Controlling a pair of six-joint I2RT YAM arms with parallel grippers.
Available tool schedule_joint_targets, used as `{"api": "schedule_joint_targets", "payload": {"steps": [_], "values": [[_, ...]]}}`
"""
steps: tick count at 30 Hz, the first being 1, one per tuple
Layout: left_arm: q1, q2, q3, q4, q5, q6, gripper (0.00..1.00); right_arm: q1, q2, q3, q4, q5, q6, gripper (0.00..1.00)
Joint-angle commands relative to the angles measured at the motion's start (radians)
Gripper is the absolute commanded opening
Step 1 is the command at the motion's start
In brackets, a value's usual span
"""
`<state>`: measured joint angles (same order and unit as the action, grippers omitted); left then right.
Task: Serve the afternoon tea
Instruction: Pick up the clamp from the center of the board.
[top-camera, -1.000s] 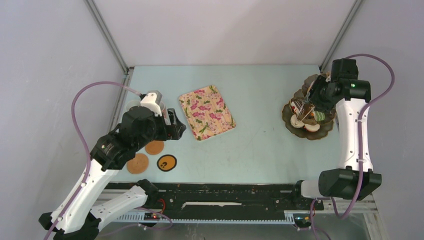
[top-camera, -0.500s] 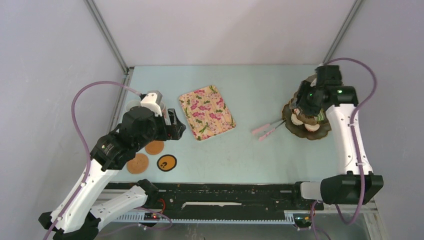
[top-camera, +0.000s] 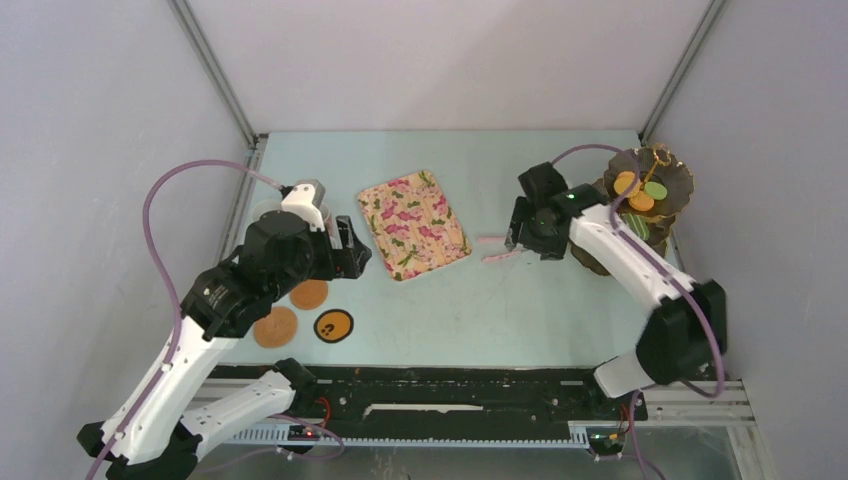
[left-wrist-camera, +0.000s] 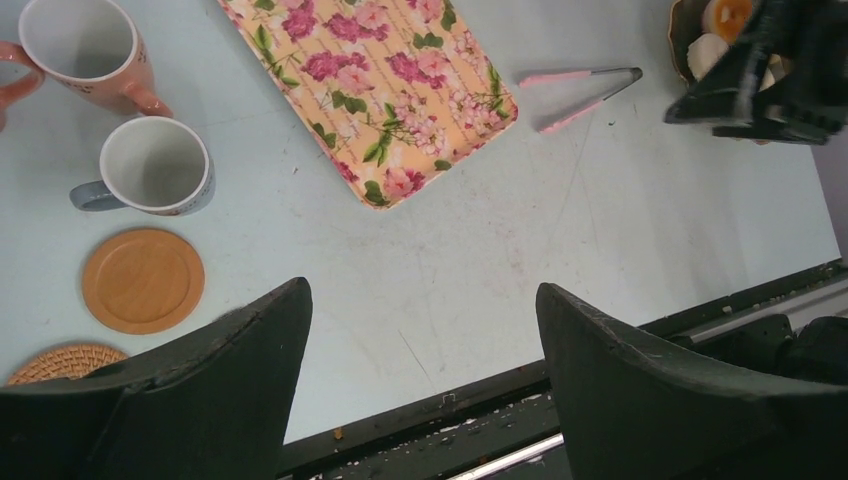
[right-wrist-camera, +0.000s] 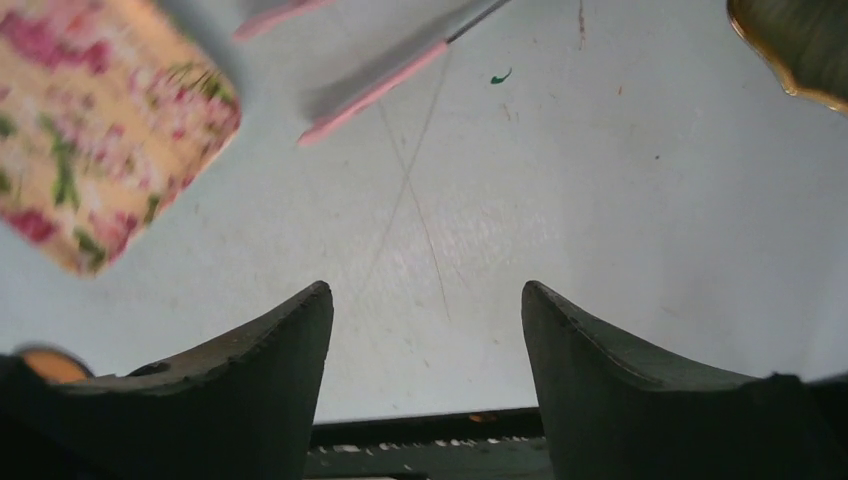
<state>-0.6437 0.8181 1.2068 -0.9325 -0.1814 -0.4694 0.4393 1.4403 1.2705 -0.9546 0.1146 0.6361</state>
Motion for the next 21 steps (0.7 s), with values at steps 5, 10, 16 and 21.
{"api": "schedule_joint_targets", "payload": {"steps": [5, 10, 16, 21], "values": [[0.05, 0.008, 0.054, -0.028, -0.003, -0.014, 0.89, -0.016, 0.316, 0.007, 0.099, 0.066, 0.535, 0.75], [0.09, 0.016, 0.075, -0.077, -0.001, -0.018, 0.89, -0.046, 0.396, 0.02, 0.13, 0.049, 0.602, 0.75], [0.122, 0.007, 0.047, -0.079, 0.007, -0.057, 0.88, -0.08, 0.44, 0.02, 0.14, 0.039, 0.616, 0.68], [0.125, 0.001, 0.056, -0.08, 0.0, -0.085, 0.88, -0.102, 0.463, 0.02, 0.149, 0.019, 0.589, 0.62]]}}
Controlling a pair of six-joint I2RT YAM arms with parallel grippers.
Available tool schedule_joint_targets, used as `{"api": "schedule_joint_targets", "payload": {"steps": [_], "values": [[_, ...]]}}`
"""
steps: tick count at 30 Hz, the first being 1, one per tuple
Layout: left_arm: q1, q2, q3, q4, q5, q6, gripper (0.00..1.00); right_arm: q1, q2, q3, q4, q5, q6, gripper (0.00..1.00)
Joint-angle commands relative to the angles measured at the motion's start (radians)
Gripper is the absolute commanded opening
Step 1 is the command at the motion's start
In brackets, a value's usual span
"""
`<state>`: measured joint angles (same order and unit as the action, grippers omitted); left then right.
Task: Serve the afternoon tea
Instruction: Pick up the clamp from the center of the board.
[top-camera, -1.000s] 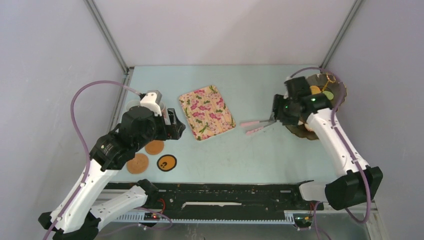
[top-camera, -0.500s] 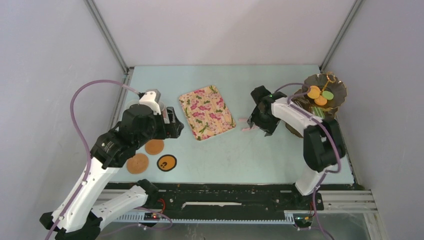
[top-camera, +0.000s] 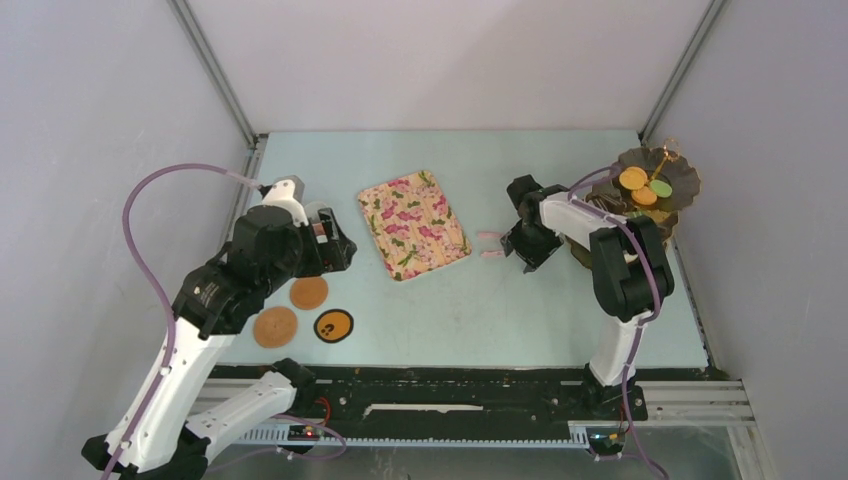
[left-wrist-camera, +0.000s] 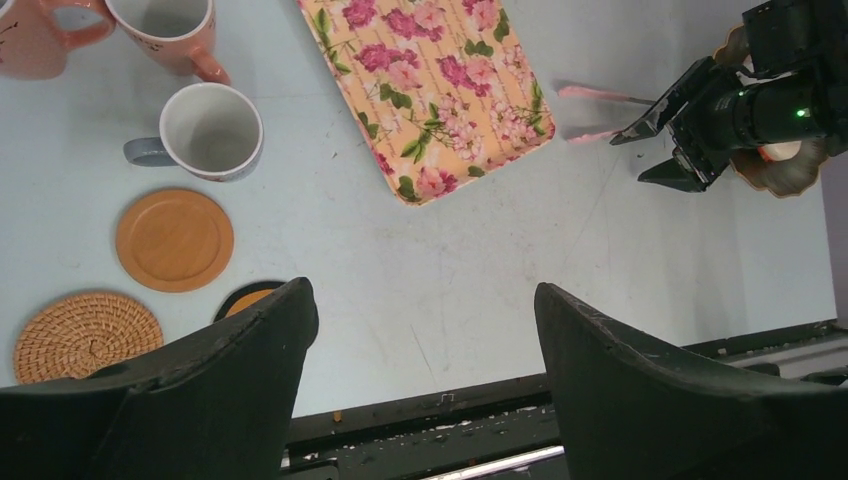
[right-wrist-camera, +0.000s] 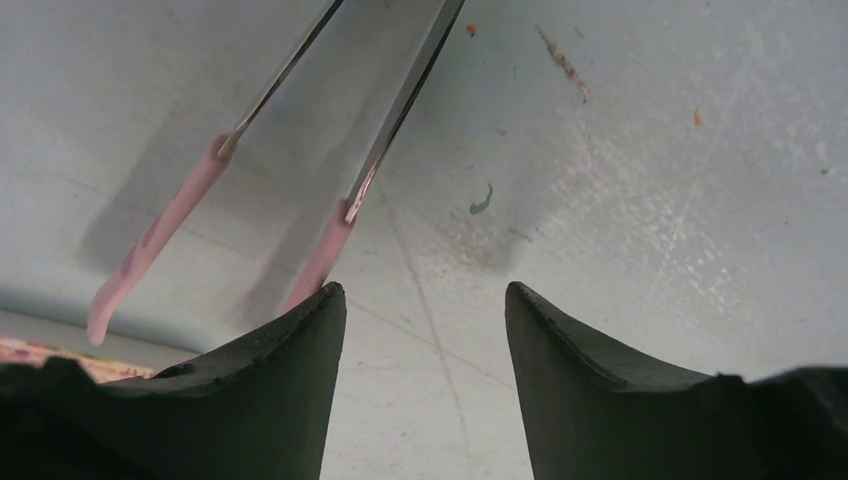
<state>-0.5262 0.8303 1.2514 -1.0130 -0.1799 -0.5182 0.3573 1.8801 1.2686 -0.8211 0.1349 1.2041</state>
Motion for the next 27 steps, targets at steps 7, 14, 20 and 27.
{"api": "schedule_joint_targets", "payload": {"steps": [7, 14, 20, 27], "values": [[0.008, -0.04, -0.001, -0.002, 0.001, -0.063, 0.87, -0.002, -0.02, 0.037, 0.02, 0.021, -0.077, 0.61], [0.008, -0.04, -0.006, 0.005, 0.009, -0.065, 0.87, 0.016, -0.075, 0.063, 0.008, 0.076, -0.133, 0.66], [0.008, -0.02, 0.012, 0.003, 0.012, -0.049, 0.87, 0.006, 0.057, 0.187, -0.072, 0.059, -0.107, 0.66], [0.019, -0.003, 0.041, -0.013, 0.003, -0.012, 0.87, 0.024, 0.129, 0.247, -0.1, 0.075, -0.051, 0.61]]}}
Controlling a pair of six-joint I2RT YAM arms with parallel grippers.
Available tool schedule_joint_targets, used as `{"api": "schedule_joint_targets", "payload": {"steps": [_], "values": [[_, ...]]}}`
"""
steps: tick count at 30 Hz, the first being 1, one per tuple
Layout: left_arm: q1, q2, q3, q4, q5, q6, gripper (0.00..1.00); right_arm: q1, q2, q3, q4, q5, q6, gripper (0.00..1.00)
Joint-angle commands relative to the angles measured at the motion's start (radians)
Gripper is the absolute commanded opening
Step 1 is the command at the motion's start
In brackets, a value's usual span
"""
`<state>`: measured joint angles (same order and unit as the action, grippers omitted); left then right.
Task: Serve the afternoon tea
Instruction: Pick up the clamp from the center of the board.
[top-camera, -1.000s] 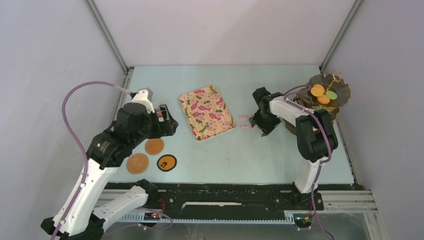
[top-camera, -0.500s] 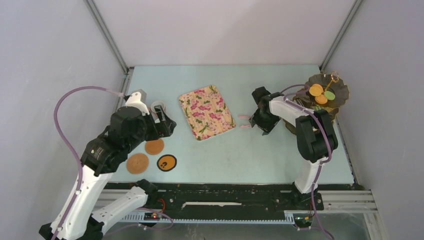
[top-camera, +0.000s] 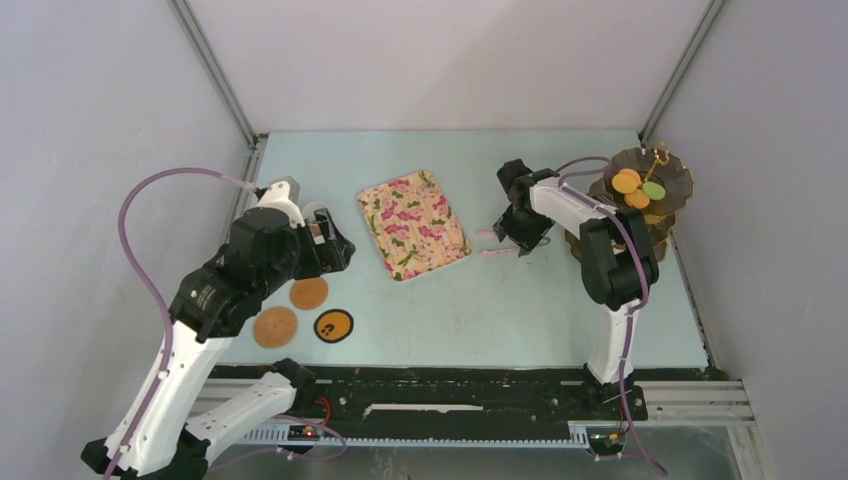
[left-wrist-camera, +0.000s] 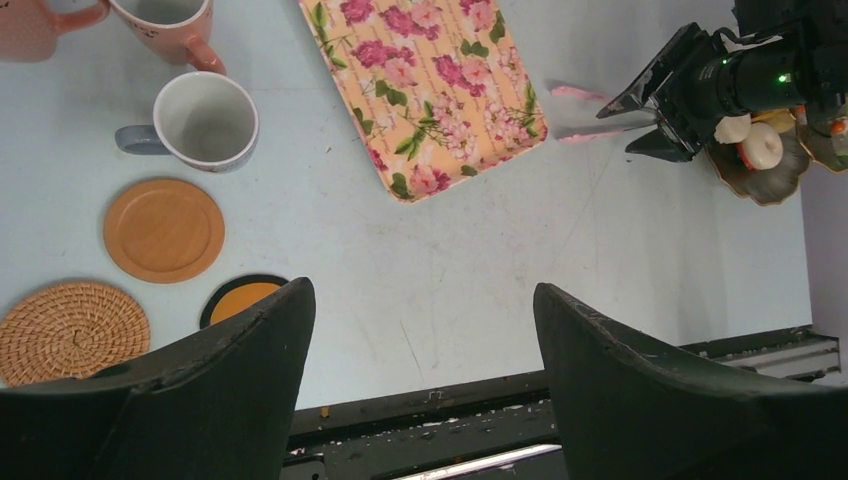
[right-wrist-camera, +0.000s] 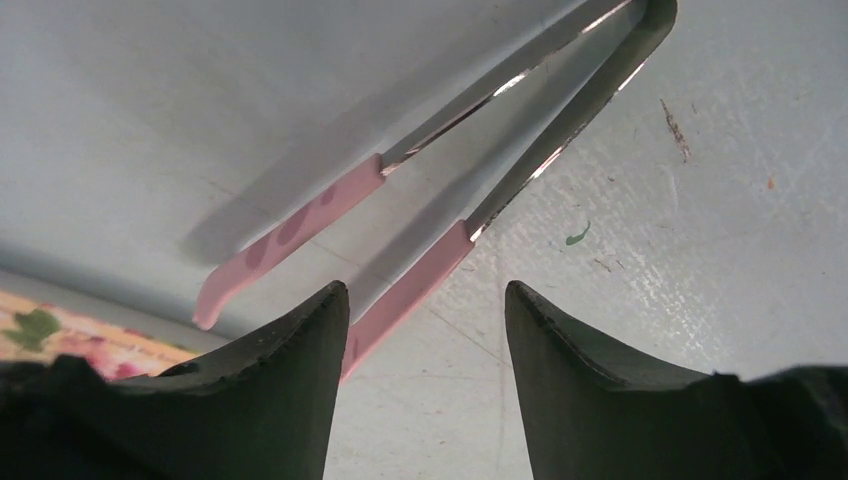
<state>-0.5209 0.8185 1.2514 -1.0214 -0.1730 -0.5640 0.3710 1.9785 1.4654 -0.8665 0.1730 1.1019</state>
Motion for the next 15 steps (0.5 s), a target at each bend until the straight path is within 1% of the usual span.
{"api": "schedule_joint_targets", "payload": {"steps": [1, 3, 5, 8, 12, 13, 14, 15], "values": [[0.017, 0.011, 0.044, -0.007, -0.004, 0.038, 0.87, 0.013, 0.04, 0.059, -0.064, 0.036, 0.06, 0.59], [0.026, 0.017, 0.05, -0.01, 0.0, 0.052, 0.87, 0.019, 0.055, 0.065, -0.077, 0.042, 0.079, 0.52], [0.039, 0.019, 0.051, -0.01, 0.008, 0.062, 0.87, 0.023, 0.065, 0.066, -0.079, 0.047, 0.094, 0.43], [0.062, 0.023, 0.049, -0.011, 0.026, 0.08, 0.87, 0.027, 0.081, 0.085, -0.069, 0.073, 0.073, 0.32], [0.073, 0.022, 0.033, -0.009, 0.036, 0.094, 0.87, 0.025, 0.128, 0.164, -0.073, 0.102, -0.019, 0.13], [0.073, 0.022, 0.032, -0.01, 0.035, 0.095, 0.87, 0.024, 0.142, 0.191, -0.078, 0.111, -0.057, 0.05], [0.073, 0.024, 0.031, -0.01, 0.035, 0.1, 0.87, 0.022, 0.155, 0.226, -0.087, 0.125, -0.091, 0.0], [0.073, 0.025, 0.032, -0.012, 0.031, 0.103, 0.87, 0.021, 0.168, 0.258, -0.095, 0.144, -0.135, 0.0]]}}
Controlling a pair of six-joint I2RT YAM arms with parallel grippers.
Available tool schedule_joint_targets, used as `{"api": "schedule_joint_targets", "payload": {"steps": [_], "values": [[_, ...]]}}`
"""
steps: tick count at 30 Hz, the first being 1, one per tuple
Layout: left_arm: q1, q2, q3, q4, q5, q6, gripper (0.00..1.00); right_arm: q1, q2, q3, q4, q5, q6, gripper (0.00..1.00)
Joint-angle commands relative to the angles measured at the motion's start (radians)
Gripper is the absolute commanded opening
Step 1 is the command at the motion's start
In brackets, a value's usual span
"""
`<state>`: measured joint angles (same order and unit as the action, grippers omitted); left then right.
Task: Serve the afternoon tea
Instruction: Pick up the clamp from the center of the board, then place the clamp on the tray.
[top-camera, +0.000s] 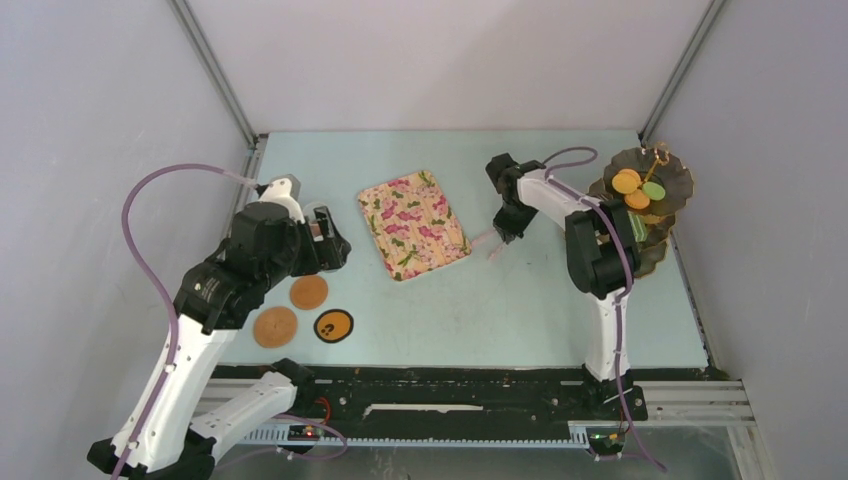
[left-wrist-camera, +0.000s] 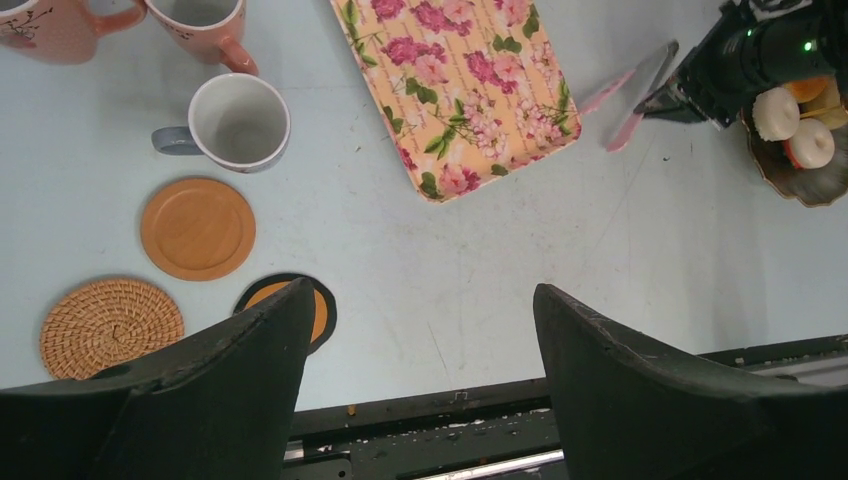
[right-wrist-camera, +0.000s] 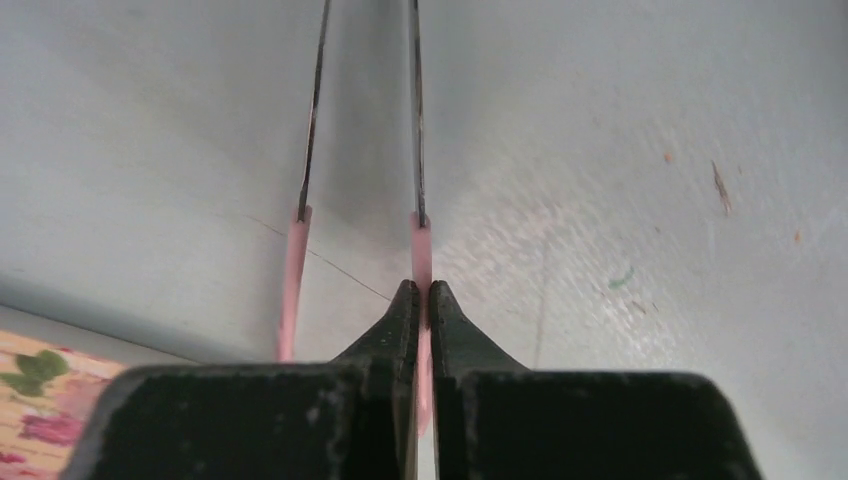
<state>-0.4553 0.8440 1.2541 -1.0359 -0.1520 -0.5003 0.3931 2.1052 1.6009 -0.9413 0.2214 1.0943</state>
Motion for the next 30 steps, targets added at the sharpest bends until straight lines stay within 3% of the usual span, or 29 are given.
{"api": "schedule_joint_targets", "payload": {"steps": [1, 6, 9, 17, 27, 30], "values": [[0.007, 0.0, 0.03, 0.003, 0.007, 0.043, 0.87, -0.003, 0.052, 0.158, -0.023, 0.109, -0.181, 0.0], [0.007, 0.011, 0.034, 0.003, -0.006, 0.055, 0.87, 0.001, 0.073, 0.313, -0.041, 0.211, -0.43, 0.0], [0.007, 0.016, 0.029, 0.002, -0.015, 0.056, 0.87, 0.018, 0.072, 0.366, 0.039, 0.172, -0.54, 0.0], [0.008, 0.041, 0.038, 0.004, -0.023, 0.054, 0.88, 0.137, 0.243, 0.66, -0.028, 0.101, -0.403, 0.0], [0.022, 0.023, 0.012, -0.014, -0.035, 0.05, 0.88, 0.23, 0.383, 0.779, 0.018, 0.06, -0.376, 0.05], [0.029, 0.027, 0.015, -0.017, -0.03, 0.04, 0.88, 0.251, 0.425, 0.826, -0.028, 0.075, -0.383, 0.13]]}}
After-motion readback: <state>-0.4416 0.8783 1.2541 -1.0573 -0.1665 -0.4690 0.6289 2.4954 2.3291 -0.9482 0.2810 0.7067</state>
